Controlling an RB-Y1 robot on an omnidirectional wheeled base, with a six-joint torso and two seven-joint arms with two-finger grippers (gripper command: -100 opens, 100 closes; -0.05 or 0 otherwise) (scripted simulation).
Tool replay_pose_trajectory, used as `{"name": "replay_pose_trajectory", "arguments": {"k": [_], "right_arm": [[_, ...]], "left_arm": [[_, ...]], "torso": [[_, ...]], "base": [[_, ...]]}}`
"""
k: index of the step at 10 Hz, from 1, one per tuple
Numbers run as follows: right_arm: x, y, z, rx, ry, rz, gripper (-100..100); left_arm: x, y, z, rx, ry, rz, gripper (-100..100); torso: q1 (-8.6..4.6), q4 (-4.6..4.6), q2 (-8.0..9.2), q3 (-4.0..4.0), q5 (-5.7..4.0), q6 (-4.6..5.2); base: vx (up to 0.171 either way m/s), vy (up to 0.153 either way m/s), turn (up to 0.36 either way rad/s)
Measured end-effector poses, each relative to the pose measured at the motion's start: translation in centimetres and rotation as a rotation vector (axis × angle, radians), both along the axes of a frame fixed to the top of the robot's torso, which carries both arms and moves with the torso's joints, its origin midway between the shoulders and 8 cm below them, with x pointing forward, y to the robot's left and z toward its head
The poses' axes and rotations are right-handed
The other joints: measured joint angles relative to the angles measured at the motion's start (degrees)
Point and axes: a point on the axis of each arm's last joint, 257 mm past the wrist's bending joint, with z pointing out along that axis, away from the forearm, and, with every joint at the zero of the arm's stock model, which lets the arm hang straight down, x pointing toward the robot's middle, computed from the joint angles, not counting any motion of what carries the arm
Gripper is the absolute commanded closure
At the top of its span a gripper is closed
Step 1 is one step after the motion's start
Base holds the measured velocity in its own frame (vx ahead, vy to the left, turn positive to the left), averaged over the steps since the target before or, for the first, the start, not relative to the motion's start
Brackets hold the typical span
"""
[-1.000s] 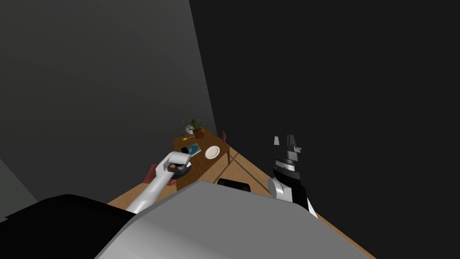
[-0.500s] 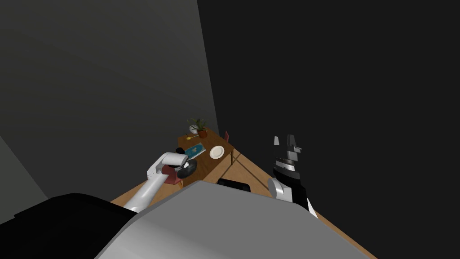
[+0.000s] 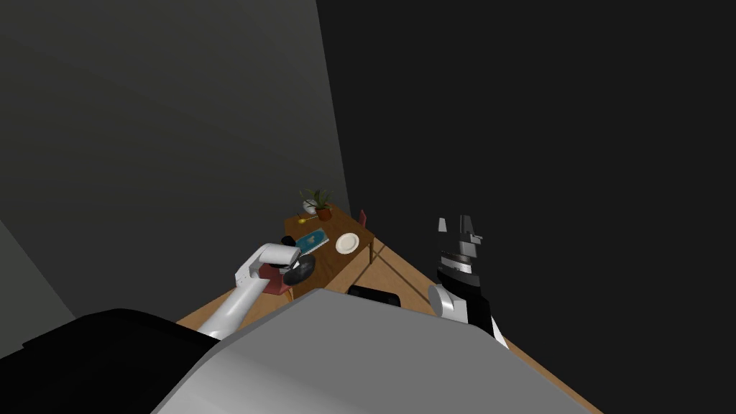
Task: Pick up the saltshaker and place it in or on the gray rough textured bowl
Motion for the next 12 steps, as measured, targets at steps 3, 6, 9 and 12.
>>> {"name": "replay_pose_trajectory", "arguments": {"k": [3,6,9,12], "right_arm": [[0.0,0.0,0.0,0.0,0.0,0.0,0],[0.0,0.0,0.0,0.0,0.0,0.0,0],[0.0,0.0,0.0,0.0,0.0,0.0,0],[0.0,0.0,0.0,0.0,0.0,0.0,0]], "left_arm": [[0.0,-0.6,1.9,0.0,-0.005,-0.003,-100],[-0.5,-1.2,3.7,0.001,-0.006,-0.007,-100],[-1.0,-1.9,5.4,0.003,-0.005,-0.013,-100],[-1.0,-1.9,5.5,0.002,-0.003,-0.012,0]], "torso": [[0.06,-0.02,-0.08,-0.04,0.01,0.0],[0.05,-0.01,-0.05,-0.03,0.01,0.0],[0.05,-0.01,-0.06,-0.04,0.01,0.0],[0.0,0.0,-0.01,-0.01,0.01,0.0]], "base": [[0.022,0.018,0.01],[0.014,0.016,0.01],[0.015,0.013,0.008],[0.0,0.0,0.0]]}}
